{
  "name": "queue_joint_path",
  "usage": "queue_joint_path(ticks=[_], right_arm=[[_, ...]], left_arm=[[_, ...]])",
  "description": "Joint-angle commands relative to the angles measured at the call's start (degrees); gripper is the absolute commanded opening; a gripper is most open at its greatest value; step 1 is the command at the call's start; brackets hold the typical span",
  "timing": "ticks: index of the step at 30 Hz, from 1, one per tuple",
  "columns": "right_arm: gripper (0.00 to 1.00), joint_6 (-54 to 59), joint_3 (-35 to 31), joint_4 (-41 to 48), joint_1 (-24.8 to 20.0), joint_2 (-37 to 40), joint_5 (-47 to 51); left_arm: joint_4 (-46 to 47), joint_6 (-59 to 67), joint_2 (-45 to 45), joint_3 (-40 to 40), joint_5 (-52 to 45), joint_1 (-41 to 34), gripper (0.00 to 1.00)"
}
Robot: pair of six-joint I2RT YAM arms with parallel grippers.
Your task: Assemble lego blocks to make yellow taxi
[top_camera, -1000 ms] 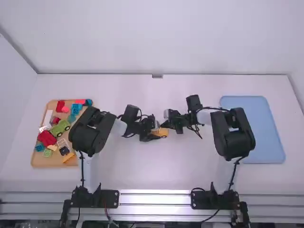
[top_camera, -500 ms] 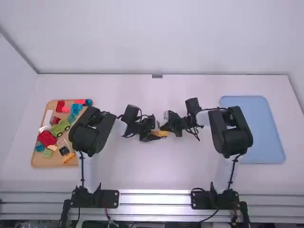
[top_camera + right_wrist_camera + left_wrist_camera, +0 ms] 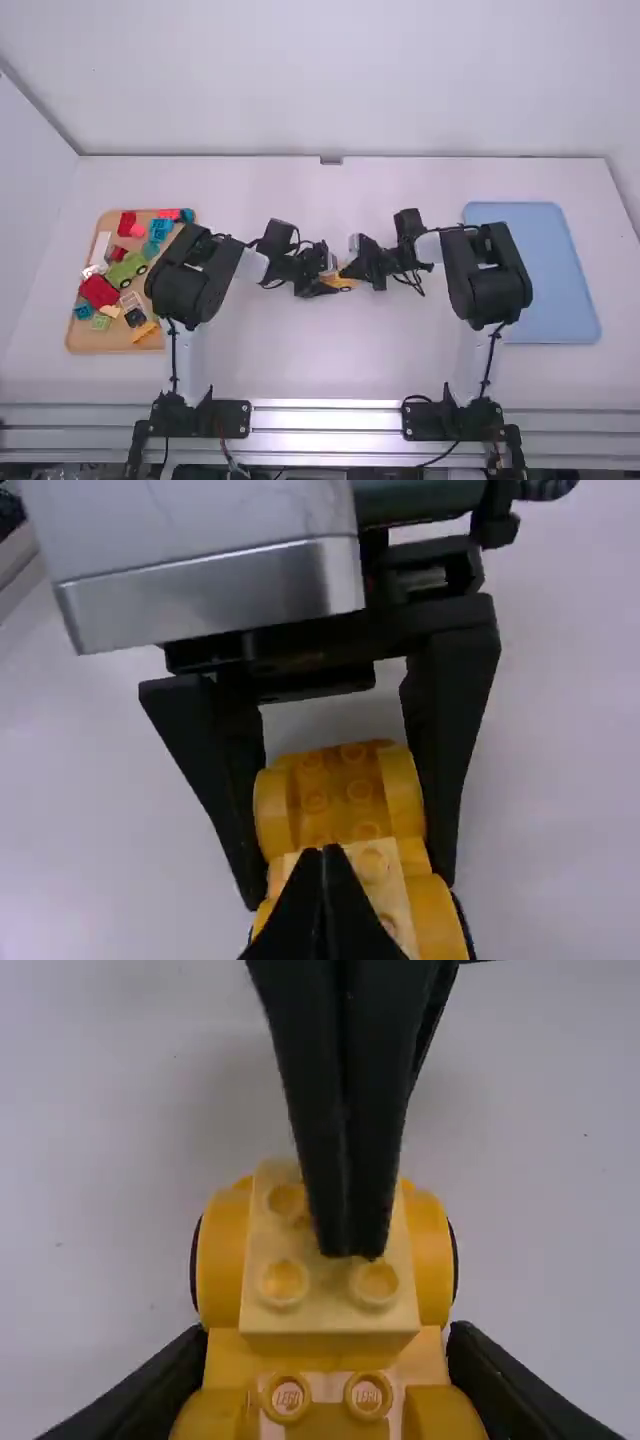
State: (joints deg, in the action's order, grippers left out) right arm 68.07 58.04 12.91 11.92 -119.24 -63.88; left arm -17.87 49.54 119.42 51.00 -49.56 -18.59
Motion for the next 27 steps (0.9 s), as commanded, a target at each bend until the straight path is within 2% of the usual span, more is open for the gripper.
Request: queue_joint_path(ticks=[1,3,4,5,6,7,8,9,11,14,17,19,21,23,27], right_arm=[[0.00,8.44,2.84,4.72,-1.09,2.01,2.01],[0.00,12.46,6.56,11.43,-2.64,5.88,3.45],[0.03,13.00,8.04,13.46,-3.28,7.02,4.24],[0.07,13.03,8.96,14.67,-3.69,7.72,4.87],[0.17,12.85,9.92,15.89,-4.20,8.55,5.70],[0.36,12.02,11.04,17.70,-4.98,9.97,6.86],[0.93,10.88,11.54,18.82,-5.53,11.04,7.82],[0.98,8.87,11.82,19.54,-6.12,12.33,8.81],[0.98,5.31,11.65,19.23,-6.84,13.86,10.45],[0.98,1.25,11.58,18.86,-7.56,14.78,12.20],[0.98,-1.64,11.58,19.04,-7.87,14.78,12.76],[0.98,-4.09,11.58,18.80,-7.74,14.78,13.42],[0.98,-6.78,11.50,16.87,-7.56,14.78,15.54],[0.98,-15.32,11.26,9.70,-6.08,14.78,22.84],[0.98,-24.48,11.32,3.72,-3.04,17.44,35.19]], left_arm=[[1.92,-0.33,2.40,-1.53,7.17,0.15,0.30],[2.01,0.17,2.40,-1.55,7.19,0.15,0.30],[1.97,0.15,2.40,-1.55,7.19,0.15,0.31],[1.95,0.17,2.40,-1.55,7.19,0.15,0.32],[1.97,0.22,2.40,-1.55,7.19,0.15,0.32],[1.99,0.17,2.40,-1.55,7.17,0.15,0.33],[1.97,0.17,2.40,-1.55,7.19,0.15,0.34],[1.97,0.26,2.40,-1.55,7.21,0.15,0.35],[1.97,0.39,2.40,-1.55,7.21,0.15,0.38],[1.99,0.42,2.40,-1.38,7.26,0.15,0.48],[1.44,0.39,2.40,-1.40,8.90,0.15,0.62],[1.03,0.37,2.38,-1.40,10.71,0.17,0.75],[0.92,0.39,2.16,-1.40,11.65,0.17,0.82],[0.92,-0.02,1.44,-1.29,11.50,0.22,0.88],[2.08,-0.22,0.52,-0.50,11.61,0.22,0.95]])
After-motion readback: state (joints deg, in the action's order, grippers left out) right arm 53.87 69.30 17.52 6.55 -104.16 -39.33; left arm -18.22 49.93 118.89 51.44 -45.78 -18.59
